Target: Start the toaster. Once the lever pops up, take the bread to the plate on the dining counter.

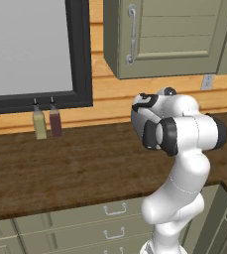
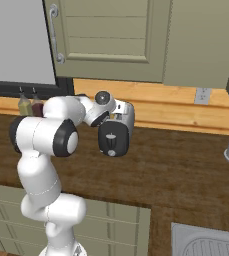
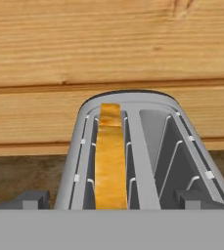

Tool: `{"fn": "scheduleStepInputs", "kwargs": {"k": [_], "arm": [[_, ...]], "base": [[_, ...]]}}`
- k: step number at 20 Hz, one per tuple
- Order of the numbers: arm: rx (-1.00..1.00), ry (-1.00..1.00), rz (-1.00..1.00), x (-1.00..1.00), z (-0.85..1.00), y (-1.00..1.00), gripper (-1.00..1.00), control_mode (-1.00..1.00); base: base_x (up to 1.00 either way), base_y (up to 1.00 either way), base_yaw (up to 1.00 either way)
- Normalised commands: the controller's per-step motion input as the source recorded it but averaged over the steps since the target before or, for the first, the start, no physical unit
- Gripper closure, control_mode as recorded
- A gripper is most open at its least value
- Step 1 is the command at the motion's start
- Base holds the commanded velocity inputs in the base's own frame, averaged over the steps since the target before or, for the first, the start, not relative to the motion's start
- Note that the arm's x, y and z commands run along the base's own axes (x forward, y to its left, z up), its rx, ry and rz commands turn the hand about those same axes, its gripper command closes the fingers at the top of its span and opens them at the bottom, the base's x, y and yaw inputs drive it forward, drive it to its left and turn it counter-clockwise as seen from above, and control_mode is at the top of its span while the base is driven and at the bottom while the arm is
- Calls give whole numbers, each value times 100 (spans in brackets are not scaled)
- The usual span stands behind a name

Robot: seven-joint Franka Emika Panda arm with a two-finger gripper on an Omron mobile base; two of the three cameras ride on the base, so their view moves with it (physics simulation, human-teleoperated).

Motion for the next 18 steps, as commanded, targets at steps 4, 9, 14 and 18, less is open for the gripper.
{"fn": "scheduleStepInputs", "kwargs": {"k": [4, 9, 14, 18], "arm": [[0, 0, 0, 1, 0, 0, -100, -100], [0, 0, 0, 5, 0, 0, -100, -100], [0, 0, 0, 5, 0, 0, -100, -100], [0, 0, 0, 0, 0, 0, -100, -100]], "base": [[0, 0, 0], [0, 0, 0], [0, 0, 0], [0, 0, 0]]}}
